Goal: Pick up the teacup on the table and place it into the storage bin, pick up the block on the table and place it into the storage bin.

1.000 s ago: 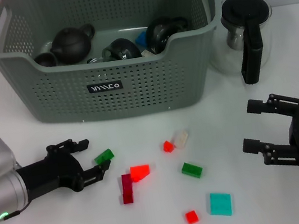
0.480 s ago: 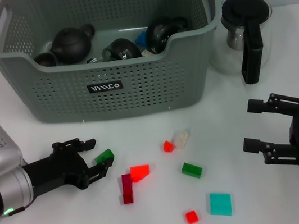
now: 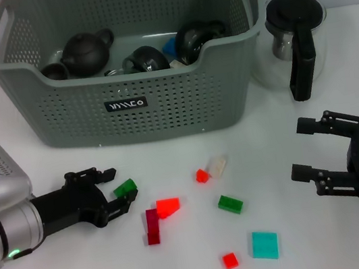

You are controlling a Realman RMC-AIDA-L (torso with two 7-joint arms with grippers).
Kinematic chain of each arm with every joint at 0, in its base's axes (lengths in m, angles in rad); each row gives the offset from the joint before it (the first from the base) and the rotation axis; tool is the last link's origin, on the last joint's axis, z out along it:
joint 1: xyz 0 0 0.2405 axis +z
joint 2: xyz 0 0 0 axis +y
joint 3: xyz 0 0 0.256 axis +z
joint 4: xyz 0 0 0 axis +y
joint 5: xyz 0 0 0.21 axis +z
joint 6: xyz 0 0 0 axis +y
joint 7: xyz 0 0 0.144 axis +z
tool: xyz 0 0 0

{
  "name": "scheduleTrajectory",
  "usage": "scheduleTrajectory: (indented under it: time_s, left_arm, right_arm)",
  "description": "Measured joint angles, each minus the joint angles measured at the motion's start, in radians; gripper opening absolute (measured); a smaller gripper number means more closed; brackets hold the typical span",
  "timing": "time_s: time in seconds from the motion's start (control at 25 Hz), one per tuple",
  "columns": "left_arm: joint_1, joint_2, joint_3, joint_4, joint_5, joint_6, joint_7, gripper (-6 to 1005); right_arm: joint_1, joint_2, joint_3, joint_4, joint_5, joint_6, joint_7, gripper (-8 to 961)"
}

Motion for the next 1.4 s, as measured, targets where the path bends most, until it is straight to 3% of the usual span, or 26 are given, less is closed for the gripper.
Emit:
scheduleTrajectory:
  time_s: [0.24, 0.44, 0.76, 0.96, 1.12, 1.28, 1.32, 1.4]
  left_arm:
    - [-0.005, 0.005, 0.0, 0.006, 0.003, -0.014, -0.037, 576]
    - [-0.022, 0.014, -0.002, 0.006, 0.043, -0.013, -0.102, 442]
    - [-0.009, 0.01, -0.009, -0.02, 0.051, 0.02, -0.107, 209]
    - [-0.004, 0.011, -0.01, -0.031, 0.048, 0.046, -0.108, 209]
    - [0.006, 0.014, -0.052, -0.067, 0.044, 0.126, -0.117, 209]
    - [0.007, 0.035, -0.105, -0.097, 0.045, 0.269, -0.144, 208]
    - [-0.003, 0.062, -0.18, -0.152, 0.034, 0.471, -0.187, 208]
    - [-0.02, 0.071, -0.233, -0.2, 0.023, 0.565, -0.228, 208]
  right_arm:
    - [-0.001, 0.0, 0.0, 0.0, 0.001, 0.002, 0.0, 824]
    - [-0.002, -0.002, 0.0, 0.0, 0.002, 0.002, 0.0, 824]
    - [-0.002, -0.001, 0.0, 0.0, 0.002, 0.002, 0.0, 824]
    - [-0.003, -0.001, 0.0, 0.0, 0.002, 0.001, 0.0, 824]
    - [-0.003, -0.001, 0.0, 0.0, 0.001, -0.002, 0.0, 824]
    - [-0.003, -0.002, 0.0, 0.0, 0.002, -0.004, 0.001, 824]
    - [-0.002, -0.002, 0.0, 0.0, 0.002, -0.004, 0.001, 824]
    - [0.002, -0.003, 0.0, 0.0, 0.002, -0.005, 0.002, 824]
